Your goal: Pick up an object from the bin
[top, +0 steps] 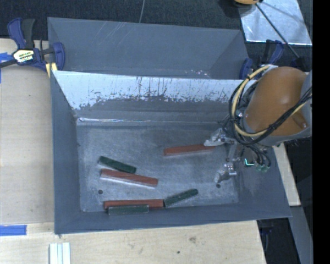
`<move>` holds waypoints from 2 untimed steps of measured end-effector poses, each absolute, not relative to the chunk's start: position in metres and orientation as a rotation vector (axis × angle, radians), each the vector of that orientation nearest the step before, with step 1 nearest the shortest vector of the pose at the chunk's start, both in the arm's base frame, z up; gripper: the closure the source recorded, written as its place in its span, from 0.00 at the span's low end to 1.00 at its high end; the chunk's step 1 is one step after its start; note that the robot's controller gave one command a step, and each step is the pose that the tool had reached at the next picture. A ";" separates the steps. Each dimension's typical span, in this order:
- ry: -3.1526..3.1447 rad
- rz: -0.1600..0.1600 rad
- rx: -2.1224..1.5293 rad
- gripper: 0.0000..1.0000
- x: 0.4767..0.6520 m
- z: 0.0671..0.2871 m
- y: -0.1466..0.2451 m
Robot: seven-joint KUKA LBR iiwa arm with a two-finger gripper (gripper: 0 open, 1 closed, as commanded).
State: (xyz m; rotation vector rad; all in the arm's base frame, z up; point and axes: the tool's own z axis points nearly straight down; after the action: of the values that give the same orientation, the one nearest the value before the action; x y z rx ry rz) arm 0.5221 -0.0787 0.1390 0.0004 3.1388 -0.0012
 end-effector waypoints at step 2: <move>3.118 -0.003 0.012 1.00 0.574 0.084 -0.059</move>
Offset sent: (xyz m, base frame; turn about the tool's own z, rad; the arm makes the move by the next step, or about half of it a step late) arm 0.0454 0.0205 -0.0603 0.0069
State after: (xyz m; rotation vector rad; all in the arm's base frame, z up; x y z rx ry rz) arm 0.5736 -0.0592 0.0843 0.0116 3.1182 -0.0034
